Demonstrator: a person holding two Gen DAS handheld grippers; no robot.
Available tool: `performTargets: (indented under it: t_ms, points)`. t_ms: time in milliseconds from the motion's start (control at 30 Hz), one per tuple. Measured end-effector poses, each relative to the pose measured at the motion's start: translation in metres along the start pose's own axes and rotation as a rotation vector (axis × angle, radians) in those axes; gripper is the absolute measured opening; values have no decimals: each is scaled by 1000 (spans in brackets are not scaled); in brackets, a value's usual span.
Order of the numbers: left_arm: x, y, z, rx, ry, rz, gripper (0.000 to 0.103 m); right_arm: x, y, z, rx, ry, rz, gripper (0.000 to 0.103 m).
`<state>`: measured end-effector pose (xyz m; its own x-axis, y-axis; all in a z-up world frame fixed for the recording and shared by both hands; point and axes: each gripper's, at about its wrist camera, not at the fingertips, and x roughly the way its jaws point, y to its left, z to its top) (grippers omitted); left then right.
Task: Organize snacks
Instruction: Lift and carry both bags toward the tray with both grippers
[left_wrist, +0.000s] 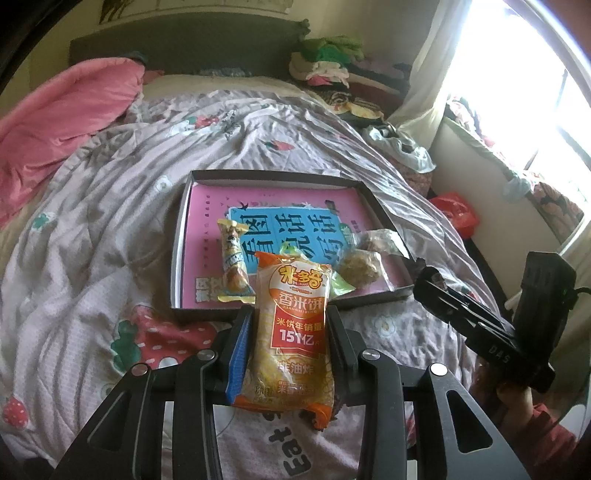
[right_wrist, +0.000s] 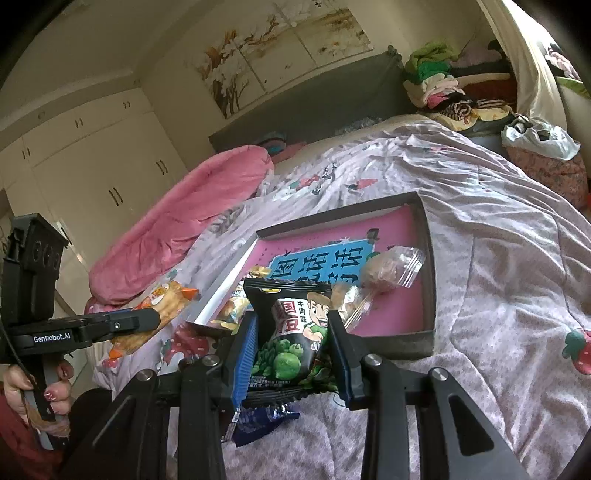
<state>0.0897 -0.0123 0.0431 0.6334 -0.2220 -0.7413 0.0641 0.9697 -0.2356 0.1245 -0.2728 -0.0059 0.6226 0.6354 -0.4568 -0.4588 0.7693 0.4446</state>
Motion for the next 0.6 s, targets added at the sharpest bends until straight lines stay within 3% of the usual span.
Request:
performTargets:
  t_ms: [600]
  points:
    - [-6,2,10,-19,-29,16,39,-10,-15,8,45,-50,-26,37]
